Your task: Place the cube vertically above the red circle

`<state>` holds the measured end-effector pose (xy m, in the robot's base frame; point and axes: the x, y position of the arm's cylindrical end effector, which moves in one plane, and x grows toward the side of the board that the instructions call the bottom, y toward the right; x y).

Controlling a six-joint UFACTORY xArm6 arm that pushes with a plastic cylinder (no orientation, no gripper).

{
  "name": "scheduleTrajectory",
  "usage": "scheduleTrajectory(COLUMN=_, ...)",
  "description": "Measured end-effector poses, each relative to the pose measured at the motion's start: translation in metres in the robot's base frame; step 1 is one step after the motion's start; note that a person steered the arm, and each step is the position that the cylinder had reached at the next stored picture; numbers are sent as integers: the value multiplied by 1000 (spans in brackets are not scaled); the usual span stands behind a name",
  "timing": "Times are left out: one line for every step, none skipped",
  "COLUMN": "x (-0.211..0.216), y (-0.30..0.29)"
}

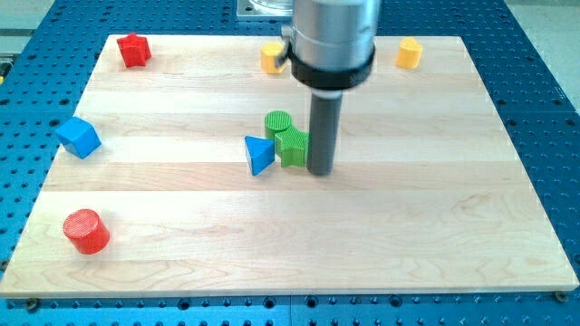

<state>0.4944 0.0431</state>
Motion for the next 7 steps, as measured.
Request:
scheduleTrajectory(x=21, y=-89)
scheduleTrajectory(x=-18, y=-103)
scheduleTrajectory(x=-34, y=-92)
scheduleTrajectory(x=-50, y=-181)
scheduleTrajectory(x=-53, y=-266)
scheduleTrajectory(x=-97, y=-226)
scheduleTrajectory(x=-151, y=-331)
